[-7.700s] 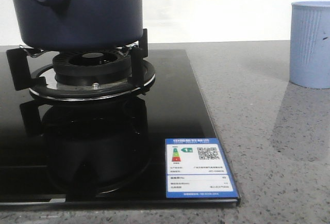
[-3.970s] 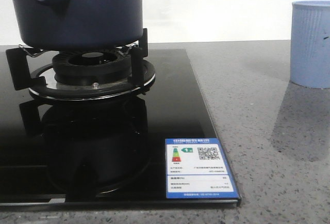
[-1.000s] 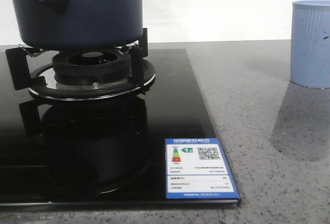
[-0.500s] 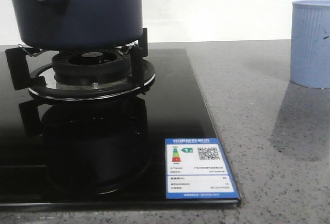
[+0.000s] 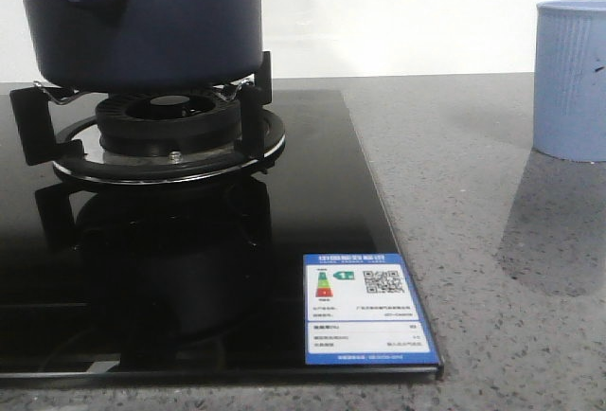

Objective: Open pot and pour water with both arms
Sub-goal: 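Lift the glass lid off the pot with the left gripper, then reach the right gripper to the light blue cup and grasp it, then lift the blue cup with the right gripper over the open pot, then tilt the blue cup with the right gripper to pour into the pot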

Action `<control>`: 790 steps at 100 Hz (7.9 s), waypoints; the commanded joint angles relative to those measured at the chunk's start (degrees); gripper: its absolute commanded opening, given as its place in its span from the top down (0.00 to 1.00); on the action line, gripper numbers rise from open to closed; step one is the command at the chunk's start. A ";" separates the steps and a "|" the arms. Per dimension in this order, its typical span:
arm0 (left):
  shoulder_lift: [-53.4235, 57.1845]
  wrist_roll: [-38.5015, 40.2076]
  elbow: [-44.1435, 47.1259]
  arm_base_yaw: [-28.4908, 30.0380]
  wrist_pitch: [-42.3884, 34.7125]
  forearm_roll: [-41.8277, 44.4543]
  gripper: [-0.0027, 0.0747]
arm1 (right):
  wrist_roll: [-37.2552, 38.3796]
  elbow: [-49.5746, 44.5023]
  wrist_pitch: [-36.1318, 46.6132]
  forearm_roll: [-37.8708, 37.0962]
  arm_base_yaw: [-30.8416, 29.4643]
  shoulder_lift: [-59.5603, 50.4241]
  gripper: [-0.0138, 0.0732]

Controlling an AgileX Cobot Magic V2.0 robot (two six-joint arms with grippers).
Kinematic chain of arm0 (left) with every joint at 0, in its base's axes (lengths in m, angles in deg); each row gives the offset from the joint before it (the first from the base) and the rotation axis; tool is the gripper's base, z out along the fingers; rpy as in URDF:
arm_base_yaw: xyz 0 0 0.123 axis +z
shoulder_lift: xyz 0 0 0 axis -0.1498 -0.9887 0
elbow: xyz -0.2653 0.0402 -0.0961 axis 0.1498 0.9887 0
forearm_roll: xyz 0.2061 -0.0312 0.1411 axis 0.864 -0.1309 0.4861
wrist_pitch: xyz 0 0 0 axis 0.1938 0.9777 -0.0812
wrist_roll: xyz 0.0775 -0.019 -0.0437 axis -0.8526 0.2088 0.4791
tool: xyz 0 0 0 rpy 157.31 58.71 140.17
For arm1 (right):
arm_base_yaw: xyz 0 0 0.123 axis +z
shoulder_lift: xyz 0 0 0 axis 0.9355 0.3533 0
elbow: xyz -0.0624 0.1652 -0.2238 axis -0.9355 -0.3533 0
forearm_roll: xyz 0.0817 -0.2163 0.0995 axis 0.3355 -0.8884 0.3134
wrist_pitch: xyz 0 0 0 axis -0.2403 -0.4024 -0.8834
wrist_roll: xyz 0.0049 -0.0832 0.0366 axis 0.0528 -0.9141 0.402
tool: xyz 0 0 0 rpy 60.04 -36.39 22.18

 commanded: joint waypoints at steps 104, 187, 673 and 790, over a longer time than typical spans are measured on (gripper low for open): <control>12.32 -0.22 -2.31 11.17 -1.06 0.36 0.45 | -4.48 -2.38 34.23 1.21 8.75 28.67 0.18; 12.32 -0.22 -2.31 11.17 -0.95 0.90 0.45 | -4.48 4.69 49.42 1.32 9.11 50.80 0.17; 12.32 -0.22 -2.31 11.17 -0.01 0.90 0.45 | -4.48 68.58 16.95 -110.89 37.71 74.13 0.47; 12.32 -0.22 -2.31 11.17 -0.01 0.90 0.45 | 19.45 68.58 13.29 -103.17 37.71 74.13 0.47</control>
